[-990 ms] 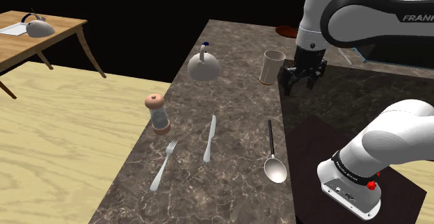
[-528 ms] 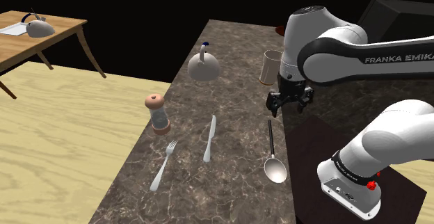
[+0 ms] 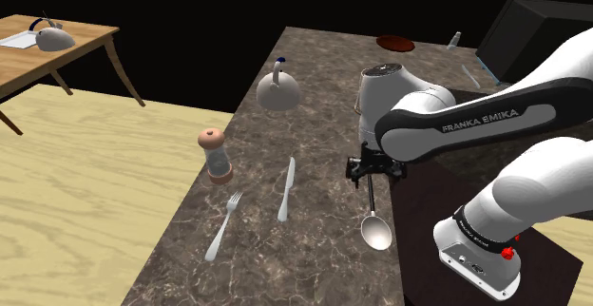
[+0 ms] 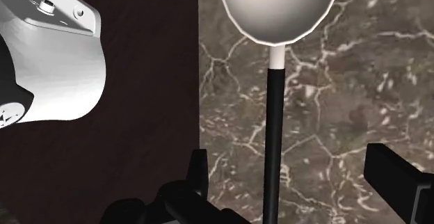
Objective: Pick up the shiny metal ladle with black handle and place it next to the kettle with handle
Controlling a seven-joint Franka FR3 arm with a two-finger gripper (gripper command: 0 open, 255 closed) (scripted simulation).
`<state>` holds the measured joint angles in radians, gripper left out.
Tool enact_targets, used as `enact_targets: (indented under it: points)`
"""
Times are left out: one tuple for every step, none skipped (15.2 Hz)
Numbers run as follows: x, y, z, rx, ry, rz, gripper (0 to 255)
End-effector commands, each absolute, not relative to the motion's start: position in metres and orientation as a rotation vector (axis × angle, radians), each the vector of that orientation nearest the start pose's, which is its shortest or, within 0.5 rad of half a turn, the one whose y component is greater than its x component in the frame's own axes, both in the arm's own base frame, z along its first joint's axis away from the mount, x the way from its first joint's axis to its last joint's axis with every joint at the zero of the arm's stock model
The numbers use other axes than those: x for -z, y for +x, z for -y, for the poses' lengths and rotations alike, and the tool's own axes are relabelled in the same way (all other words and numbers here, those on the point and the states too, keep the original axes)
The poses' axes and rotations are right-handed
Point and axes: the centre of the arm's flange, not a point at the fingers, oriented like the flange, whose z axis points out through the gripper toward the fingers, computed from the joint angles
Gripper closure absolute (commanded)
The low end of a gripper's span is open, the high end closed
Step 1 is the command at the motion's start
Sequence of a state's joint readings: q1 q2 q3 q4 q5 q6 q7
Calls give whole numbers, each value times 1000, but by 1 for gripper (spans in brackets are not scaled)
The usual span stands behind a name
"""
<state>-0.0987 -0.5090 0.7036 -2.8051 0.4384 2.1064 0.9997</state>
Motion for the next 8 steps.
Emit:
enact_targets:
  points:
    - [-284,276,-179,-319,-3013,-1291,0]
    - [-279,275,-179,-319,-3013,-1291,0]
    - [-274,273,-179,-319,-3013,-1291,0]
    - [-269,272,-178,-319,-3013,-1291,0]
    - [-264,271,-178,-319,-3013,-1291,0]
    - [-259,270,-178,-319,-3013,-1291,0]
    - [-254,268,-177,-319,-3013,-1291,0]
    - [-251,268,-177,-319,-3013,-1291,0]
